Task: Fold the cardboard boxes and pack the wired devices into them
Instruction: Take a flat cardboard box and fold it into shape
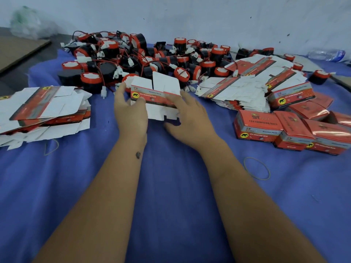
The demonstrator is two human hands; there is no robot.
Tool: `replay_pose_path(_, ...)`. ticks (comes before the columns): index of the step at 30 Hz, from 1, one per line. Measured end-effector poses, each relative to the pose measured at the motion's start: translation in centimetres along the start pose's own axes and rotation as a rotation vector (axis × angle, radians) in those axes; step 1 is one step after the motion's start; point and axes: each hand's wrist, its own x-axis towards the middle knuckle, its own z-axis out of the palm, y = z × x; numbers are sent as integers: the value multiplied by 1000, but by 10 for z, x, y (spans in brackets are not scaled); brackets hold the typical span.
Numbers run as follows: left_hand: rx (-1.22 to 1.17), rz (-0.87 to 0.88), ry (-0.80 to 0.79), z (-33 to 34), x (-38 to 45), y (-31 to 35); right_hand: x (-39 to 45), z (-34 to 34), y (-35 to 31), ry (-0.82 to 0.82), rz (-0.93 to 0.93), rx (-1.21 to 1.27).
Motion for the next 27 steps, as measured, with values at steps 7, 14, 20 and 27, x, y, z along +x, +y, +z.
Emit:
replay_pose_path(7,-166,-24,-75,-2,-5,8,0,0,3,1,56,-141)
replay_pose_path(14,264,325,-442,2,-16,3,3,-9,8,411,339,225)
replay_pose_path(20,629,569,-674,3,-19,-5,5,-18,7,664,585,825)
replay_pose_path(27,238,466,-531,3,-20,2,2,-24,-4,408,334,1166)
